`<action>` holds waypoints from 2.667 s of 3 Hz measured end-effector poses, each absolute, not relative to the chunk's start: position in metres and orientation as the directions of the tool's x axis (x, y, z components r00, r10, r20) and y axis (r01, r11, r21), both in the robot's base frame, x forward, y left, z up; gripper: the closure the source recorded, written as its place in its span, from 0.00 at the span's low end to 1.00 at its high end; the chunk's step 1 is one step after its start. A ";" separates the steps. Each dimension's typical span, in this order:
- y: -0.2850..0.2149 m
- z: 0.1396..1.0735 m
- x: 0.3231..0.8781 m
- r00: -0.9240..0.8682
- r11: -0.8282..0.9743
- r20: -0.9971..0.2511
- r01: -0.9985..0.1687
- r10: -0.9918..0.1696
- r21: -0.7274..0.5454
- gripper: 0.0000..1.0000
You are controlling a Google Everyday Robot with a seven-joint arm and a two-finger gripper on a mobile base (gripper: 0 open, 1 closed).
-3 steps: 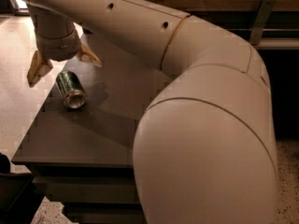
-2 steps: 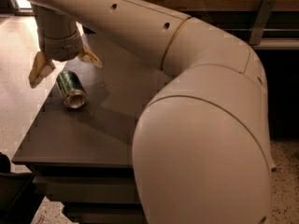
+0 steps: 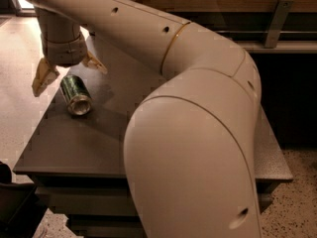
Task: Place green can upright
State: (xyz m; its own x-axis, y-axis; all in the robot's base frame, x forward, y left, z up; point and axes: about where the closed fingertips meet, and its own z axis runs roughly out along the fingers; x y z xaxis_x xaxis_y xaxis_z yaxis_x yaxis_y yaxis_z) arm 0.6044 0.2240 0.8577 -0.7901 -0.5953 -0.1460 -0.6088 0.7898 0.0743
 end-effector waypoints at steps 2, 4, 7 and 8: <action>0.226 0.841 0.601 -0.798 0.792 -0.114 -0.602 -0.592 0.100 0.00; 0.230 0.831 0.600 -0.793 0.788 -0.103 -0.608 -0.600 0.097 0.33; 0.237 0.826 0.603 -0.791 0.785 -0.115 -0.611 -0.601 0.103 1.00; 0.237 0.825 0.603 -0.791 0.785 -0.116 -0.611 -0.601 0.103 1.00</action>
Offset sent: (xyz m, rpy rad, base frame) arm -0.0100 -0.0074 -0.0221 -0.0119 0.0702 -0.0174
